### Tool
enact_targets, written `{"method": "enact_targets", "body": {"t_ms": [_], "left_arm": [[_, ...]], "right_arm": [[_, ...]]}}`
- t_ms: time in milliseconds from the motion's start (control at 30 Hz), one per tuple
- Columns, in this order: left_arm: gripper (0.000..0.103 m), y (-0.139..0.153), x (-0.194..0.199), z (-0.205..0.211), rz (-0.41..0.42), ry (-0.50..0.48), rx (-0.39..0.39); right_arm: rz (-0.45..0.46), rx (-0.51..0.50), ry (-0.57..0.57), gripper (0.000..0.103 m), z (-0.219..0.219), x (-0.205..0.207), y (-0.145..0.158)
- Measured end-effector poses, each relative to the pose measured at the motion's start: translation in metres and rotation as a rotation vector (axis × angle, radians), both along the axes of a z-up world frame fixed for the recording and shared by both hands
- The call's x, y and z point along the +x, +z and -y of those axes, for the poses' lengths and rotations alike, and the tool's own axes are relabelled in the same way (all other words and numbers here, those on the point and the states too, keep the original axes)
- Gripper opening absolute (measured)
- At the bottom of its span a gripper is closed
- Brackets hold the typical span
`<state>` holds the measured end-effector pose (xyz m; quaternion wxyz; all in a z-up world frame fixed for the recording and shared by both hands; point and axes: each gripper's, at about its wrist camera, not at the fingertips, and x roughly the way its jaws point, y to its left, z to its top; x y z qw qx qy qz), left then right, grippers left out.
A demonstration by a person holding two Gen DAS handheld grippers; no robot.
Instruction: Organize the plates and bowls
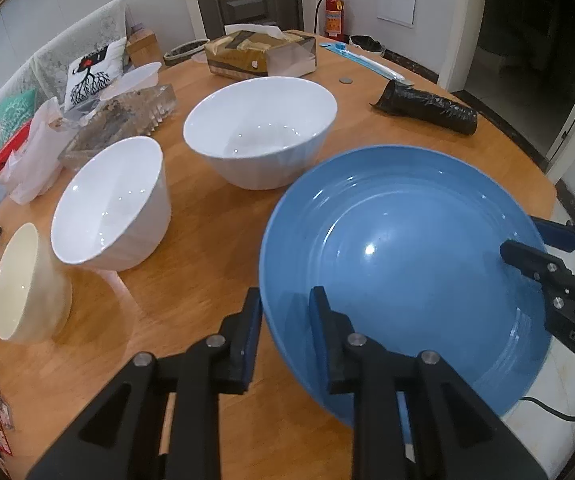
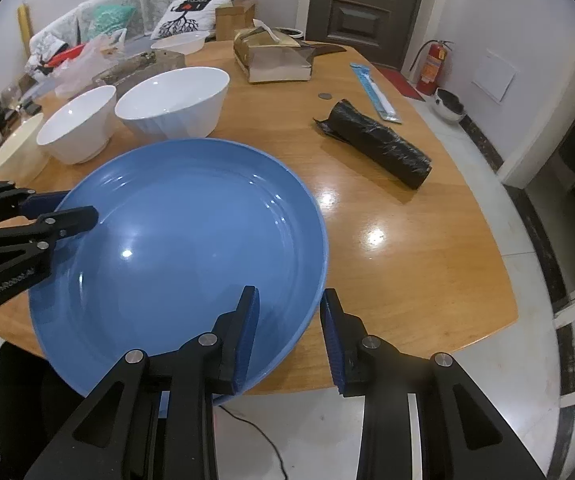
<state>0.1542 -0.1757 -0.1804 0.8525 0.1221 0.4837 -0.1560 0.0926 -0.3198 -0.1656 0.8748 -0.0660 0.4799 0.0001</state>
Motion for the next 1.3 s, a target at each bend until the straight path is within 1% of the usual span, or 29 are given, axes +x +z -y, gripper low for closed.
{"method": "enact_targets", "body": {"t_ms": [67, 133, 167, 200, 300, 367, 400, 433, 467, 500, 533, 600, 633, 667, 733, 767, 833, 933, 1067, 1133, 1267, 1300], "left_arm": [[0.021, 0.009, -0.002, -0.006, 0.009, -0.004, -0.034], [0.023, 0.019, -0.003, -0.012, 0.022, -0.009, -0.060], [0.026, 0.026, -0.005, -0.017, 0.032, -0.012, -0.077], [0.026, 0.032, -0.005, -0.022, 0.040, -0.013, -0.089], [0.026, 0.052, -0.003, -0.044, 0.061, 0.003, -0.126], [0.027, 0.066, 0.001, -0.063, 0.077, 0.021, -0.148], [0.027, 0.072, 0.004, -0.071, 0.085, 0.030, -0.153], [0.027, 0.077, 0.007, -0.081, 0.093, 0.037, -0.153], [0.030, 0.083, 0.012, -0.091, 0.104, 0.042, -0.146], [0.033, 0.087, 0.016, -0.099, 0.111, 0.044, -0.139], [0.039, 0.091, 0.022, -0.108, 0.121, 0.046, -0.132], [0.040, 0.095, 0.034, -0.123, 0.120, 0.047, -0.130], [0.041, 0.095, 0.041, -0.129, 0.113, 0.050, -0.131], [0.041, 0.095, 0.051, -0.136, 0.099, 0.052, -0.134], [0.041, 0.091, 0.071, -0.147, 0.065, 0.054, -0.132], [0.041, 0.088, 0.078, -0.151, 0.055, 0.055, -0.128], [0.041, 0.082, 0.093, -0.156, 0.036, 0.058, -0.129], [0.041, 0.070, 0.115, -0.160, -0.007, 0.044, -0.153], [0.040, 0.049, 0.141, -0.158, -0.062, 0.042, -0.141], [0.040, 0.037, 0.151, -0.157, -0.093, 0.045, -0.139], [0.040, 0.022, 0.158, -0.154, -0.117, 0.040, -0.132], [0.040, 0.019, 0.159, -0.153, -0.120, 0.038, -0.128]], "right_arm": [[0.026, -0.004, -0.012, 0.028, 0.002, -0.001, 0.009], [0.066, 0.034, -0.002, 0.039, 0.001, -0.003, 0.023], [0.091, 0.053, 0.010, 0.042, -0.001, -0.004, 0.030], [0.120, 0.069, 0.027, 0.048, -0.006, -0.006, 0.038], [0.178, 0.105, 0.103, 0.055, -0.029, -0.006, 0.056], [0.212, 0.149, 0.171, 0.062, -0.051, -0.004, 0.063], [0.222, 0.165, 0.202, 0.068, -0.062, -0.002, 0.065], [0.226, 0.174, 0.225, 0.071, -0.072, 0.001, 0.065], [0.225, 0.183, 0.254, 0.071, -0.084, 0.004, 0.065], [0.215, 0.189, 0.282, 0.072, -0.099, 0.010, 0.064], [0.205, 0.195, 0.302, 0.073, -0.110, 0.014, 0.062], [0.189, 0.215, 0.342, 0.077, -0.132, 0.023, 0.058], [0.184, 0.225, 0.359, 0.081, -0.142, 0.027, 0.055], [0.179, 0.232, 0.374, 0.083, -0.152, 0.032, 0.051], [0.168, 0.233, 0.388, 0.091, -0.167, 0.042, 0.044], [0.161, 0.231, 0.392, 0.093, -0.174, 0.047, 0.040], [0.151, 0.230, 0.403, 0.093, -0.187, 0.058, 0.030], [0.136, 0.207, 0.406, 0.093, -0.201, 0.074, 0.018], [0.057, 0.226, 0.377, 0.093, -0.213, 0.100, 0.003], [0.036, 0.222, 0.362, 0.093, -0.218, 0.110, -0.002], [0.025, 0.190, 0.339, 0.093, -0.224, 0.124, -0.009], [0.023, 0.168, 0.336, 0.093, -0.227, 0.127, -0.012]]}}
